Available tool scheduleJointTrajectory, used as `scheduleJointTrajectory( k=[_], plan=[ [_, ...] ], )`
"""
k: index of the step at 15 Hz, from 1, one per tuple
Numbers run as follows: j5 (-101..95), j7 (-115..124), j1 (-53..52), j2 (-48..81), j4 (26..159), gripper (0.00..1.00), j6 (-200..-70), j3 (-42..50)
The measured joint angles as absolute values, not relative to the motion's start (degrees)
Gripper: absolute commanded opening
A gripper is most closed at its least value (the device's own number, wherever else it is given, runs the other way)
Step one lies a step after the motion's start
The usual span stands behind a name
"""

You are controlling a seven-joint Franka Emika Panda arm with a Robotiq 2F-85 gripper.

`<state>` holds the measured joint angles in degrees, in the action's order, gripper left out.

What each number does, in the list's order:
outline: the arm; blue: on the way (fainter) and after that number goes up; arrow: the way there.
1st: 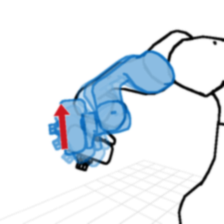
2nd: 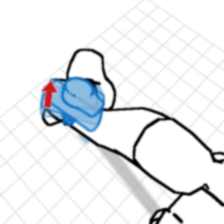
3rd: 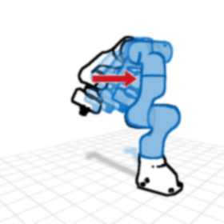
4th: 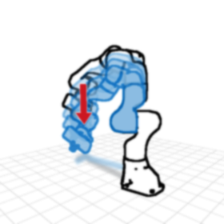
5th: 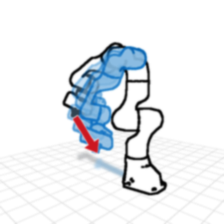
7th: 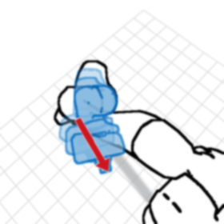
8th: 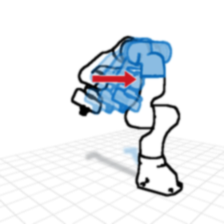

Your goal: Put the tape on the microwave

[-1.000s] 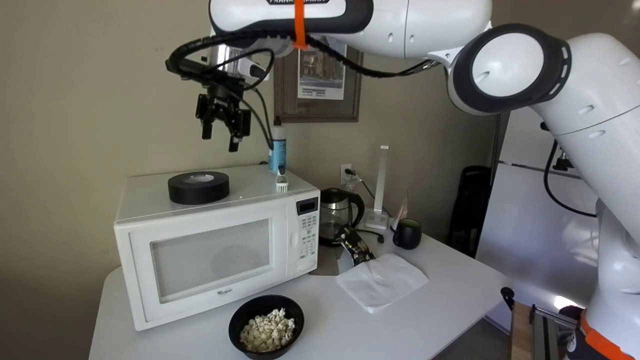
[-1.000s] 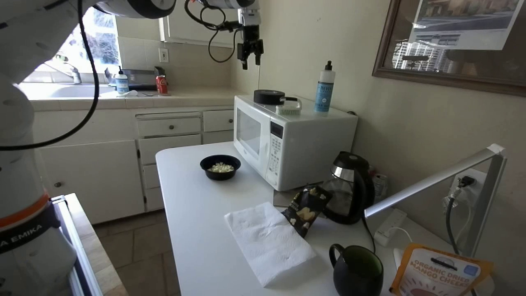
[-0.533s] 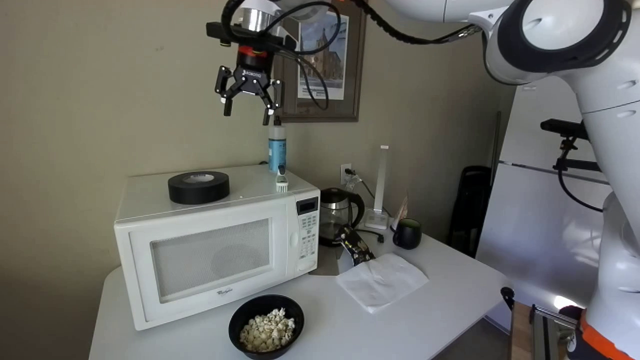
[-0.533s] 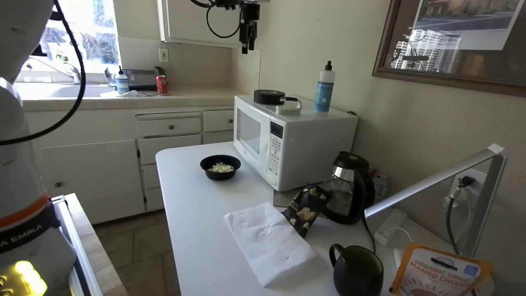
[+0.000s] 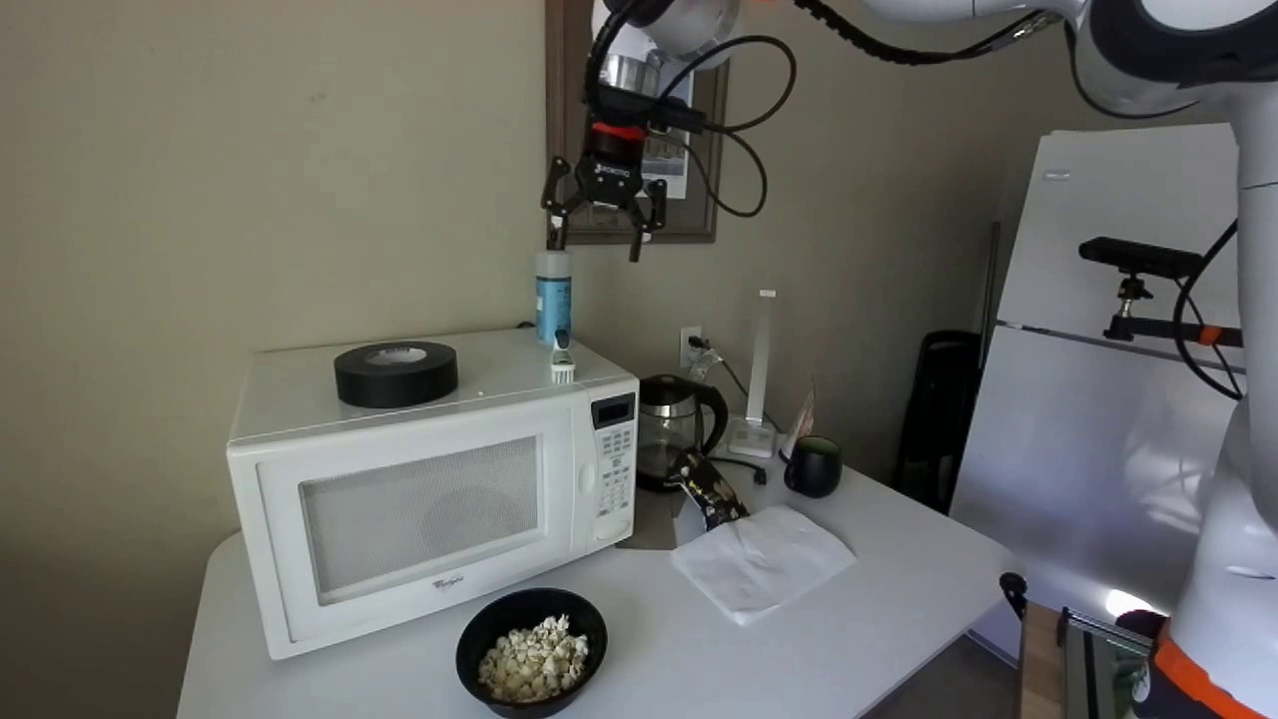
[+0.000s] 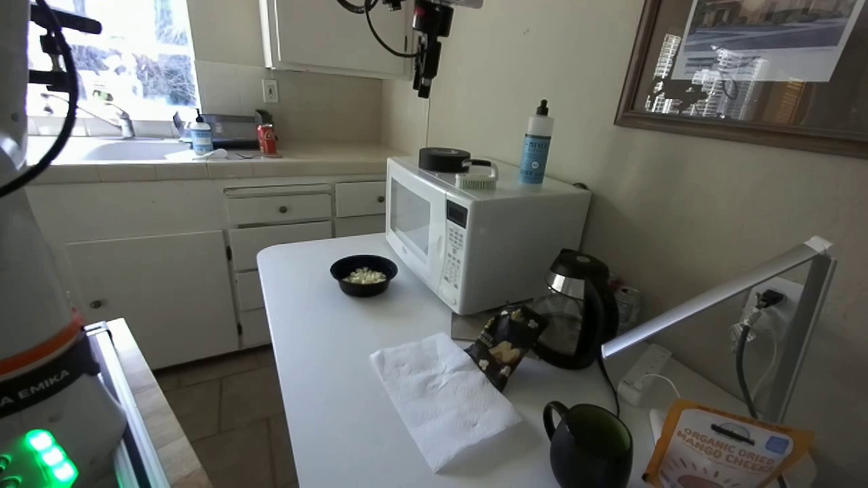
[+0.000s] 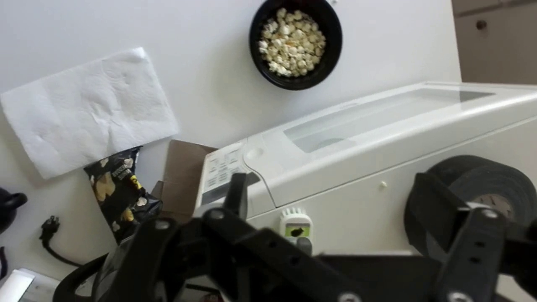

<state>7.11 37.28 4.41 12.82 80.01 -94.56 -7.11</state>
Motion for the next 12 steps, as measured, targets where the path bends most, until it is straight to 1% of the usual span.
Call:
scheduleJointTrajectory(
  k=[2, 5, 7, 9, 12],
  plan=[
    [7.8, 28.4, 6.7, 9.7, 84.8, 1.0, -91.5, -5.6],
    [7.4, 16.1, 6.9, 5.1, 91.1, 1.0, -85.5, -1.0],
    [5.9, 10.3, 6.8, 2.3, 94.8, 1.0, -81.7, 0.4],
    [3.4, 6.8, 6.5, 0.0, 98.1, 1.0, -79.3, 0.6],
    [2.6, 6.0, 5.7, -1.4, 100.0, 1.0, -79.3, 0.5]
  ],
)
